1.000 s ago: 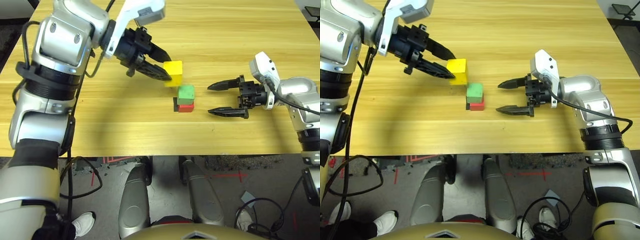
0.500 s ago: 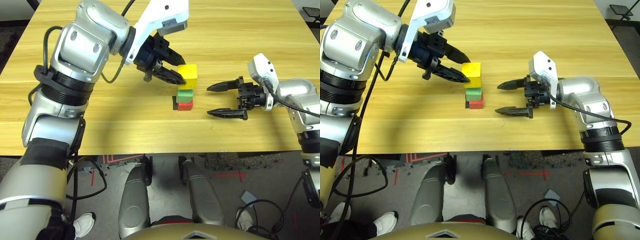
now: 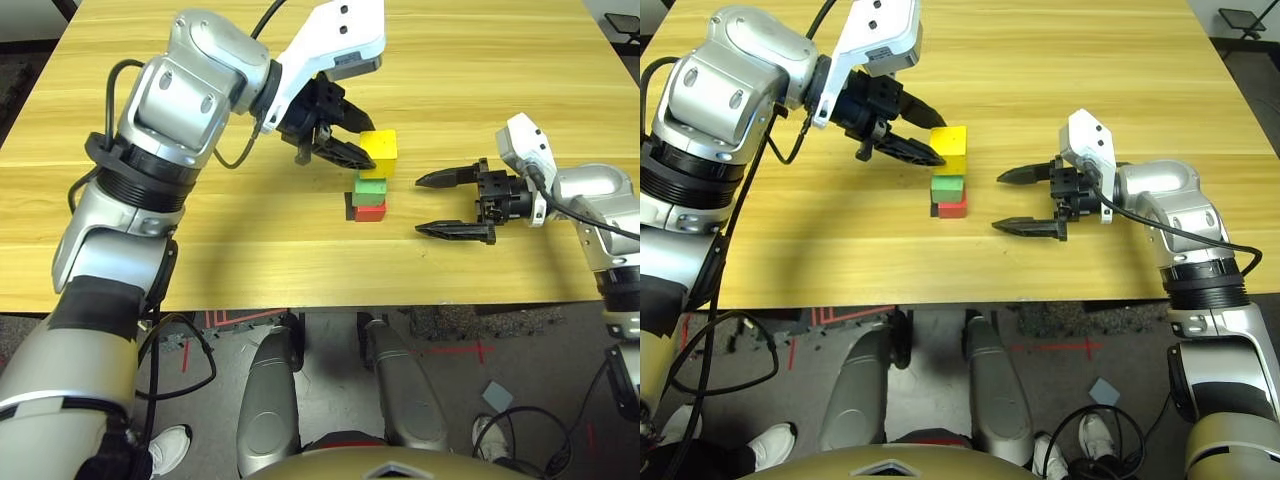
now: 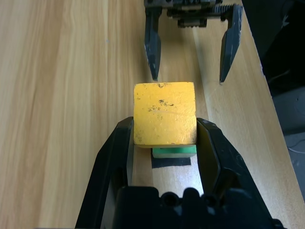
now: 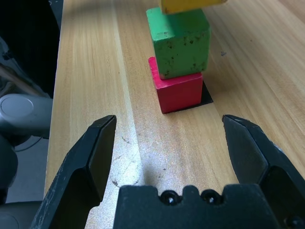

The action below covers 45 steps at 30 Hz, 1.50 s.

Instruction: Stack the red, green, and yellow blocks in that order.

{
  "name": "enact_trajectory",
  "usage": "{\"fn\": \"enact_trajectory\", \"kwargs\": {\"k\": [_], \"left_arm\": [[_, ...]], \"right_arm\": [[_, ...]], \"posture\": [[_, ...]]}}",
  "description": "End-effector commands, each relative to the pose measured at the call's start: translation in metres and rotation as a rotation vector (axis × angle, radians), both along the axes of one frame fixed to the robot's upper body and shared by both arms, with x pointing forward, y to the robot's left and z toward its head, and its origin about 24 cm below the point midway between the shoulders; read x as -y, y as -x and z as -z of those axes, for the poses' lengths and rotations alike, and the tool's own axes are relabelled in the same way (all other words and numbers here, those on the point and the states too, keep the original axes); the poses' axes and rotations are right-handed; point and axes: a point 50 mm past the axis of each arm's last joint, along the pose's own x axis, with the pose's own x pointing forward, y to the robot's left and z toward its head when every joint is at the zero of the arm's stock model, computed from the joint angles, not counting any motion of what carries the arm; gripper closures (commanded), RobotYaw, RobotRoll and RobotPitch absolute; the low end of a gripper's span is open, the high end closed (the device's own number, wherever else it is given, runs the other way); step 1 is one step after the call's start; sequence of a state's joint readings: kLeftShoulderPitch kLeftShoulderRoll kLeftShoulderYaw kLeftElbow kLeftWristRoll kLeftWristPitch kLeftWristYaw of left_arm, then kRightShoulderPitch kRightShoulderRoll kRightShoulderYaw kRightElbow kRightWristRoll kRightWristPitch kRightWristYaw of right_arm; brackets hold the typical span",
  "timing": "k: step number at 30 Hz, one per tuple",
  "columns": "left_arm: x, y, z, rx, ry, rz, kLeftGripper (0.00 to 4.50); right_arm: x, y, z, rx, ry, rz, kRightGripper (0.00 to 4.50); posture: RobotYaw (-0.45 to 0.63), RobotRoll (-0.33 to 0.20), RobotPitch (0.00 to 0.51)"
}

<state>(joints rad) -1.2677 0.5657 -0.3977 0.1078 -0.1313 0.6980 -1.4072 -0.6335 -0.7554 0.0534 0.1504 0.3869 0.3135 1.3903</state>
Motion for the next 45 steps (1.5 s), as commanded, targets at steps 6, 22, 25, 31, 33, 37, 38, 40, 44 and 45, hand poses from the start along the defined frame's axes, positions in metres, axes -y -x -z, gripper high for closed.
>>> {"fn": "enact_trajectory", "kwargs": {"k": [6, 22, 25, 31, 33, 37, 38, 40, 44, 45], "left_arm": [[0.001, 0.004, 0.007, -0.023, -0.049, 0.021, 2.52], [0.002, 0.003, 0.011, -0.038, -0.019, 0.016, 0.06], [0.003, 0.005, 0.009, -0.048, -0.011, 0.022, 0.02], [-0.009, 0.014, -0.029, -0.084, 0.144, 0.014, 0.02], [-0.017, 0.018, -0.044, -0.113, 0.244, -0.007, 0.02], [-0.053, 0.016, -0.064, -0.064, 0.506, -0.229, 0.02], [-0.059, 0.015, -0.064, -0.046, 0.55, -0.285, 0.02], [-0.087, 0.007, -0.057, 0.069, 0.708, -0.51, 0.02], [-0.144, 0.006, -0.011, 0.319, 1.01, -0.909, 0.02], [-0.15, 0.009, 0.002, 0.381, 1.041, -0.954, 0.02]], "right_arm": [[-0.001, 0.004, -0.003, 0.016, -0.006, -0.002, 0.0], [-0.001, 0.004, -0.005, 0.02, -0.009, 0.004, 0.0], [-0.001, 0.005, -0.005, 0.019, -0.01, 0.003, 0.0], [0.002, 0.006, -0.011, -0.001, -0.051, -0.024, 0.0], [0.004, 0.007, -0.016, -0.015, -0.094, -0.026, 0.0], [0.016, 0.003, -0.028, -0.004, -0.217, 0.119, 0.0], [0.02, 0.002, -0.029, -0.003, -0.235, 0.158, 0.0], [0.033, -0.003, -0.025, 0.034, -0.315, 0.395, 0.0], [0.047, -0.012, -0.018, 0.196, -0.467, 0.792, 0.0], [0.049, -0.013, -0.017, 0.229, -0.486, 0.852, 0.0]], "posture": [[-0.16, -0.046, 0.306], [-0.16, -0.044, 0.309], [-0.16, -0.045, 0.307], [-0.15, -0.052, 0.297], [-0.15, -0.055, 0.296], [-0.14, -0.073, 0.295], [-0.14, -0.078, 0.295], [-0.13, -0.098, 0.293], [-0.12, -0.123, 0.291], [-0.12, -0.133, 0.29]]}}
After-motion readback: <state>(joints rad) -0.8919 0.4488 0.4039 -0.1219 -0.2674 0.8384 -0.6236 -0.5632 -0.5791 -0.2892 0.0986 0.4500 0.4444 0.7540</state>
